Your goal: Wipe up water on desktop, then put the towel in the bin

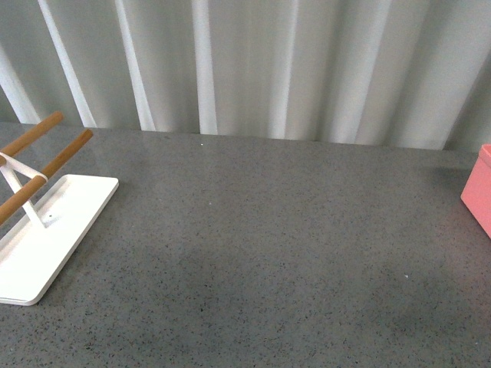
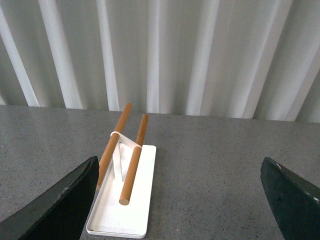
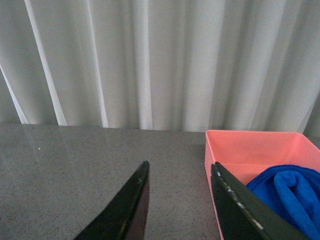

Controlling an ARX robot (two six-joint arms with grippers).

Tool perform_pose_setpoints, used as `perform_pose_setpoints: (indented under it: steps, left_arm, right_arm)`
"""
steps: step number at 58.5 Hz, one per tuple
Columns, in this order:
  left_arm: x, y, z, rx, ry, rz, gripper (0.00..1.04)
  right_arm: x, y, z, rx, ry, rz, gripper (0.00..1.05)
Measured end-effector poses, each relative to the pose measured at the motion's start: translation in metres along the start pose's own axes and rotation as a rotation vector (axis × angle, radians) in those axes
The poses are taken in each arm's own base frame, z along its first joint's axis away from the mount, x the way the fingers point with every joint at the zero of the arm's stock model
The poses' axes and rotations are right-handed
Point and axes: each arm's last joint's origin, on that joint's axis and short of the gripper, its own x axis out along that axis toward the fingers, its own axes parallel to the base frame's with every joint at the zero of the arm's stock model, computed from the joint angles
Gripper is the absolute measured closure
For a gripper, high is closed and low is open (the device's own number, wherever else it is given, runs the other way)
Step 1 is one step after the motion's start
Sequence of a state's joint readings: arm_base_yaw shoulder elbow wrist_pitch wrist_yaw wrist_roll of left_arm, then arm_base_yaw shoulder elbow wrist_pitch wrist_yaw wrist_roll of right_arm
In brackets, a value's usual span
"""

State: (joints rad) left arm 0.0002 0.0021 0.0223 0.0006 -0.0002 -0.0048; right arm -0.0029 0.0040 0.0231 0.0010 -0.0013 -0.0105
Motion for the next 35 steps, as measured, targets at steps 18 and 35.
perform_pose_setpoints:
  steps: [18,35]
  left_arm:
    - [0.0000,0.0000,0.0000,0.000,0.000,0.000,0.07]
    - [0.0000,0.0000,0.0000,0.000,0.000,0.000,0.07]
  right_arm:
    - [0.0000,0.0000,0.0000,0.001,0.000,0.000,0.06]
    - [0.0000,0.0000,0.0000,0.001,0.000,0.000,0.07]
